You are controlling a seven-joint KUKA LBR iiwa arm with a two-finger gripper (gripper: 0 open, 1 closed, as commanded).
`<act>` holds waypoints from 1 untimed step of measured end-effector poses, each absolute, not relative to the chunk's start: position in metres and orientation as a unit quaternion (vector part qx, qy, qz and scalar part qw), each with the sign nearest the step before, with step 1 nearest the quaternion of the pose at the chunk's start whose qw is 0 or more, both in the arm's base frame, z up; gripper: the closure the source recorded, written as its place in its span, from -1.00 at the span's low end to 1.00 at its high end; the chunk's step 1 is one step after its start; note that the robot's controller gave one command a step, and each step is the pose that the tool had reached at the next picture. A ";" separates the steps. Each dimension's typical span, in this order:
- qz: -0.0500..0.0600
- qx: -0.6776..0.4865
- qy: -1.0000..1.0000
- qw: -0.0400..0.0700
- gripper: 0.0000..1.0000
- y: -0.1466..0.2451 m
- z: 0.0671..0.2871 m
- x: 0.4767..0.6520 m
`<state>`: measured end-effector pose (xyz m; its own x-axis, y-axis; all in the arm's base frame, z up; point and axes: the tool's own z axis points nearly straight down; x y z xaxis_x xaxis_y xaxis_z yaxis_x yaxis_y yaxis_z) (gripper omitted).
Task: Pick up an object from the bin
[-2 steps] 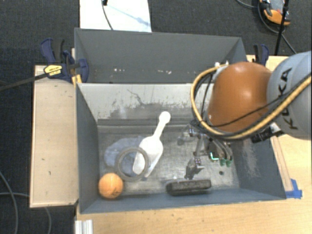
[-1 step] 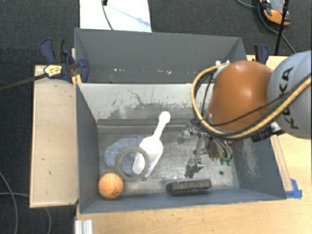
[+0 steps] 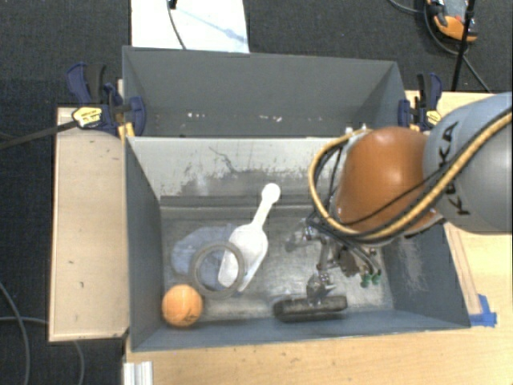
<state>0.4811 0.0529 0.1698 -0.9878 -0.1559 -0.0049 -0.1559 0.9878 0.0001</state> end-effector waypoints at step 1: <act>0.000 -0.184 0.983 0.000 -1.00 0.033 0.149 0.478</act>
Offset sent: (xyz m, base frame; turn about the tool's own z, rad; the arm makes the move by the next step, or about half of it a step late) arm -0.0009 -0.0236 -0.0606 -0.3104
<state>0.4778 0.0330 0.1490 -0.9321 -0.3621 -0.0004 -0.3621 0.9321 0.0001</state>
